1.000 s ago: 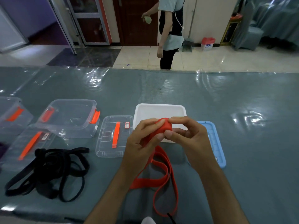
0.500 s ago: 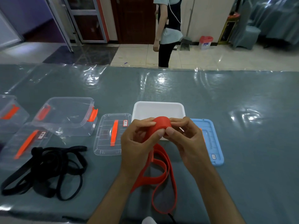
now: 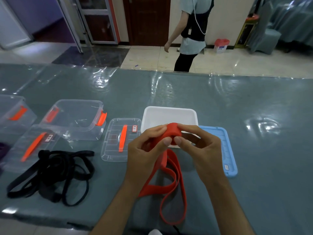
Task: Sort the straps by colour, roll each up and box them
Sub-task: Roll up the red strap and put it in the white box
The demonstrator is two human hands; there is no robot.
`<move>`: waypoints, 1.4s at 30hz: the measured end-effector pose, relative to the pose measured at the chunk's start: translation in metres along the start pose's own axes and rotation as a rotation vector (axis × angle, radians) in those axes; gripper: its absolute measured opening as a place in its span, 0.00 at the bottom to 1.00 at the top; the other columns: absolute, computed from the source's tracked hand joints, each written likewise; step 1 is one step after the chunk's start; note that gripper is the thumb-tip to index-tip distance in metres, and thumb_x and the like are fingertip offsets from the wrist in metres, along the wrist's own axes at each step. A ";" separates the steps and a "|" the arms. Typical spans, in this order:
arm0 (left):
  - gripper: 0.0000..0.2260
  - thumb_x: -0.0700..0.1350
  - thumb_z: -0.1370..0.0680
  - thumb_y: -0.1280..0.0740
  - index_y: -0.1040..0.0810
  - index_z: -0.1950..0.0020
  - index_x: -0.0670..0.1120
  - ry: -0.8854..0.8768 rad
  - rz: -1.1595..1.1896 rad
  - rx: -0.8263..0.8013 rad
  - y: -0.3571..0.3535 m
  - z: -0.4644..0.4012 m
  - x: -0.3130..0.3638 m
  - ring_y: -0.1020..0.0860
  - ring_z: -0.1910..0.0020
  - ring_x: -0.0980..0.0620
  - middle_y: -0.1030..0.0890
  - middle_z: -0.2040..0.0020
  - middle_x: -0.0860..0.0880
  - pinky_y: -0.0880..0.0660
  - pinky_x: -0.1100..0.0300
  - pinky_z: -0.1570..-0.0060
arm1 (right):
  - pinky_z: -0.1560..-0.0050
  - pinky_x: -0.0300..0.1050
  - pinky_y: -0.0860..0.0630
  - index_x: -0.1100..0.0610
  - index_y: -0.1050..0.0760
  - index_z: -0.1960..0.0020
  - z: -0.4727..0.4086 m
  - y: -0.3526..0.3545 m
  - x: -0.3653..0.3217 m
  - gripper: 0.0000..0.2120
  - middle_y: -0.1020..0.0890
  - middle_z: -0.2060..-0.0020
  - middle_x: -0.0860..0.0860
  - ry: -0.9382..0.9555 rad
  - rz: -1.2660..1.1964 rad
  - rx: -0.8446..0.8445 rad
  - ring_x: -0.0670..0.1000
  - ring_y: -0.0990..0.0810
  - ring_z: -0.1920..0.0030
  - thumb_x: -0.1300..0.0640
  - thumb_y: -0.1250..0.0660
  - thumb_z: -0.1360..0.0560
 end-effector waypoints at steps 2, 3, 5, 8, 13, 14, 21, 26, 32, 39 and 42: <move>0.13 0.54 0.25 0.21 0.13 0.42 0.56 0.029 0.011 -0.014 -0.003 0.002 -0.002 0.15 0.38 0.46 0.13 0.41 0.48 0.20 0.58 0.39 | 0.46 0.51 0.15 0.57 0.14 0.41 -0.001 0.005 -0.001 0.16 0.12 0.45 0.56 0.025 0.011 0.049 0.58 0.12 0.44 0.62 0.21 0.28; 0.15 0.55 0.26 0.21 0.13 0.41 0.55 0.051 0.008 -0.032 -0.005 0.002 -0.004 0.15 0.39 0.45 0.13 0.41 0.48 0.19 0.57 0.39 | 0.46 0.53 0.15 0.57 0.14 0.41 0.000 0.006 -0.001 0.15 0.12 0.46 0.56 0.029 0.028 0.070 0.58 0.13 0.44 0.61 0.21 0.27; 0.18 0.52 0.27 0.19 0.14 0.39 0.51 0.084 0.004 -0.049 -0.008 0.001 -0.008 0.14 0.41 0.44 0.13 0.42 0.46 0.18 0.55 0.40 | 0.46 0.58 0.15 0.54 0.15 0.41 0.000 0.008 -0.001 0.14 0.13 0.46 0.55 0.022 0.083 0.070 0.57 0.13 0.43 0.56 0.22 0.27; 0.16 0.44 0.28 0.19 0.13 0.41 0.46 0.097 0.042 0.009 -0.001 -0.001 -0.010 0.14 0.42 0.44 0.12 0.44 0.44 0.18 0.55 0.41 | 0.48 0.61 0.14 0.49 0.16 0.38 -0.001 0.003 0.001 0.18 0.13 0.43 0.54 -0.040 0.101 -0.031 0.57 0.13 0.42 0.50 0.21 0.27; 0.13 0.42 0.29 0.19 0.12 0.49 0.56 0.011 -0.126 -0.069 0.011 -0.011 0.000 0.15 0.42 0.51 0.13 0.46 0.52 0.21 0.63 0.41 | 0.57 0.47 0.14 0.47 0.17 0.36 0.002 0.005 0.006 0.27 0.13 0.47 0.54 -0.167 -0.048 0.016 0.55 0.11 0.55 0.42 0.18 0.32; 0.13 0.42 0.30 0.19 0.13 0.48 0.55 -0.012 -0.181 -0.135 0.011 -0.012 0.001 0.16 0.40 0.50 0.13 0.45 0.52 0.21 0.62 0.40 | 0.56 0.48 0.14 0.48 0.17 0.36 0.003 0.007 0.010 0.28 0.13 0.49 0.54 -0.198 -0.111 0.037 0.56 0.11 0.55 0.41 0.18 0.33; 0.14 0.46 0.30 0.17 0.16 0.48 0.46 -0.148 -0.518 -0.238 0.014 -0.011 0.000 0.20 0.35 0.49 0.18 0.39 0.55 0.22 0.53 0.37 | 0.49 0.44 0.16 0.57 0.16 0.37 0.006 0.004 0.040 0.21 0.13 0.46 0.62 -0.448 -0.341 0.062 0.58 0.12 0.48 0.60 0.21 0.29; 0.14 0.48 0.27 0.19 0.16 0.45 0.44 -0.245 -0.576 -0.356 -0.009 -0.009 0.012 0.19 0.35 0.56 0.16 0.38 0.53 0.25 0.61 0.34 | 0.51 0.45 0.15 0.50 0.16 0.36 0.007 0.000 0.032 0.22 0.12 0.49 0.61 -0.429 -0.166 -0.029 0.58 0.11 0.50 0.70 0.27 0.24; 0.15 0.43 0.28 0.18 0.15 0.45 0.42 -0.365 -0.651 -0.374 -0.014 -0.010 0.016 0.18 0.39 0.58 0.14 0.40 0.52 0.22 0.61 0.36 | 0.48 0.45 0.16 0.48 0.17 0.33 0.005 -0.004 0.026 0.19 0.12 0.43 0.57 -0.444 -0.198 -0.066 0.57 0.12 0.44 0.54 0.24 0.24; 0.13 0.44 0.27 0.19 0.16 0.45 0.44 -0.347 -0.731 -0.411 -0.020 -0.007 0.007 0.17 0.42 0.48 0.15 0.41 0.50 0.20 0.46 0.42 | 0.56 0.37 0.18 0.45 0.12 0.46 0.002 0.021 0.025 0.13 0.11 0.56 0.54 -0.360 0.038 0.115 0.47 0.12 0.56 0.61 0.23 0.25; 0.13 0.43 0.27 0.19 0.16 0.44 0.45 -0.372 -0.720 -0.370 -0.022 -0.004 0.007 0.17 0.40 0.51 0.15 0.39 0.51 0.20 0.48 0.40 | 0.58 0.35 0.20 0.49 0.12 0.47 0.001 0.021 0.025 0.11 0.11 0.57 0.56 -0.367 -0.011 0.147 0.48 0.12 0.58 0.58 0.21 0.29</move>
Point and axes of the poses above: each hand's wrist, its own z-axis away from the middle knuckle, its own y-axis out of the back of the hand, x = y × z, the point moved 8 cm from there along -z, towards the middle knuckle
